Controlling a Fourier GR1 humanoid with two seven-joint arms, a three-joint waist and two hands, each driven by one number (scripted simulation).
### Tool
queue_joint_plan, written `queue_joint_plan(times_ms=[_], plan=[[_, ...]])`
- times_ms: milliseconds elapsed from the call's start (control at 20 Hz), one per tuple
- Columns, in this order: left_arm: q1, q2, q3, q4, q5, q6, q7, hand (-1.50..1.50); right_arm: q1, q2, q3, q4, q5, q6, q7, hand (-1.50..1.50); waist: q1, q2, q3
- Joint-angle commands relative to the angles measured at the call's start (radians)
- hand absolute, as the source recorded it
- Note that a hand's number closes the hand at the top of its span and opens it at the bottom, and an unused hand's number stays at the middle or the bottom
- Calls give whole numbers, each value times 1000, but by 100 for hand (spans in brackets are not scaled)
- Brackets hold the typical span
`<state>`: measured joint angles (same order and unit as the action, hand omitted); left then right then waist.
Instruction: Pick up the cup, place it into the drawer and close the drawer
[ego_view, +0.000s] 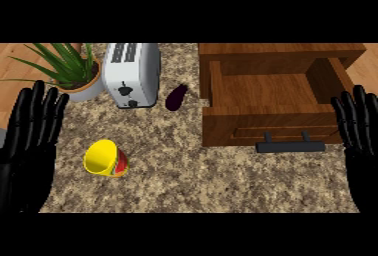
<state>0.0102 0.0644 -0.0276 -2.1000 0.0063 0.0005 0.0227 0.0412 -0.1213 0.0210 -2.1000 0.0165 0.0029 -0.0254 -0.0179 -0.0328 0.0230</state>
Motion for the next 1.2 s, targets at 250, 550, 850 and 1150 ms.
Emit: queue_joint_plan(times_ms=[250, 550, 850, 1150], plan=[[94, 139, -29, -132, 305, -320, 3, -150, -49, 28, -27, 11, 5, -41, -3, -150, 32, 30, -24], [164, 132, 64, 36, 517, -352, 73, -150, -30, -37, -5, 37, 20, 44, 40, -150, 21, 33, -23], [185, 166, 179, 187, 566, -489, -19, -150, -84, -38, -62, 68, -12, 56, 65, -150, 21, 33, -23], [102, 165, 228, 357, 410, -455, -84, -150, -44, -25, -18, 29, 32, 66, 73, -150, 16, 33, -23]])
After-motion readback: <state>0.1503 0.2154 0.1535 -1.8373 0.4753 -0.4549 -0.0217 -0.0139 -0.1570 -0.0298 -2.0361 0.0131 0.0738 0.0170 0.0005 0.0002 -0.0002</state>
